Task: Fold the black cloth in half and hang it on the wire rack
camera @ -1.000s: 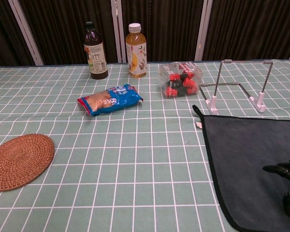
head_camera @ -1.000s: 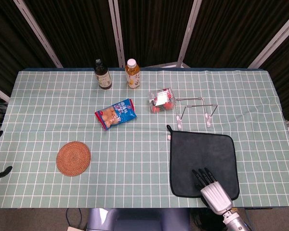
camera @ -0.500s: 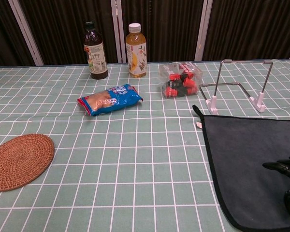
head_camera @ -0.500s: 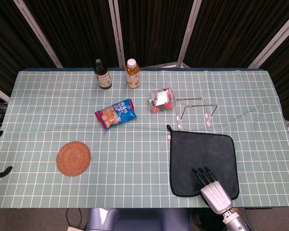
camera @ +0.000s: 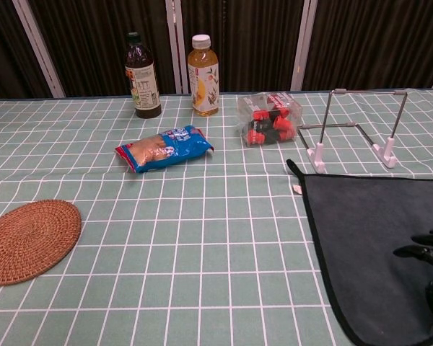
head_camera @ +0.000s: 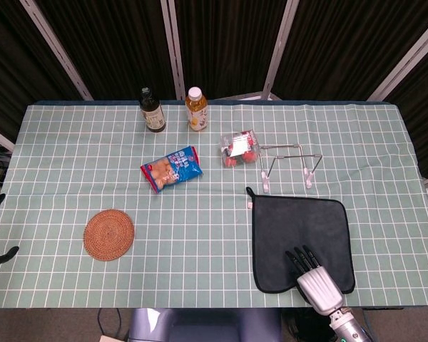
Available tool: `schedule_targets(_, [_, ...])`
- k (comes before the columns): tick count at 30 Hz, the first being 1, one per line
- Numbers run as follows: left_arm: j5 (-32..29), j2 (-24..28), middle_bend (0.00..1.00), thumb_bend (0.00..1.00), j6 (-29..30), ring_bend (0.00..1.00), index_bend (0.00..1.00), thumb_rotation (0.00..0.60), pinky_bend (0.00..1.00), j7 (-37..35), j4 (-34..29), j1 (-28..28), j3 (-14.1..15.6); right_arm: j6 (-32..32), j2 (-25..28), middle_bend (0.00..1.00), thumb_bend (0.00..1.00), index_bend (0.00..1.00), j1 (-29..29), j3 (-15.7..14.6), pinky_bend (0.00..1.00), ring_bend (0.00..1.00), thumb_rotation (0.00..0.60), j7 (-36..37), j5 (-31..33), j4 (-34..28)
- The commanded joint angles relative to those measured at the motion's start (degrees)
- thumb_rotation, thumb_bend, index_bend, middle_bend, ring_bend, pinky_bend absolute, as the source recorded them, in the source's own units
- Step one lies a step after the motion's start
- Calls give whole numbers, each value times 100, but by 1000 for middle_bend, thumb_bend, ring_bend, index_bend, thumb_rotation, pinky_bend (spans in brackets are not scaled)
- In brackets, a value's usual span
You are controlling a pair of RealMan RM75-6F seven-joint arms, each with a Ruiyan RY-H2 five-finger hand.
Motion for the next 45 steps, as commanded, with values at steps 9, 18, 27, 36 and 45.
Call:
schedule_targets(9, [1,16,0,0,0,0,0,600,0,-22,-11,2,-1,-124,100,115,455,624,103,190,0,0,600,484,302,-395])
schedule_targets(18, [5,23,0,0,-11,0,0,600,0,-39,-2,-1,2,-740,473,130,468,644,405,644,0,0,600,393,1054,-1292])
schedule_targets(27, [-45,13,0,0,-51,0,0,600,0,-10,12,-18,-8,-1631,682,134,468,646,980,1453,0,0,600,-291,2321,-1778])
schedule_targets(36, [-157,-25,0,0,-146,0,0,600,0,56,56,-67,-32,-2042,531,138,469,650,1593,2039,0,0,600,-1340,3770,-1693])
schedule_targets(45, [-231,-47,0,0,-196,0,0,600,0,94,86,-96,-46,-1927,192,138,468,650,2024,2173,0,0,600,-2244,4669,-1365])
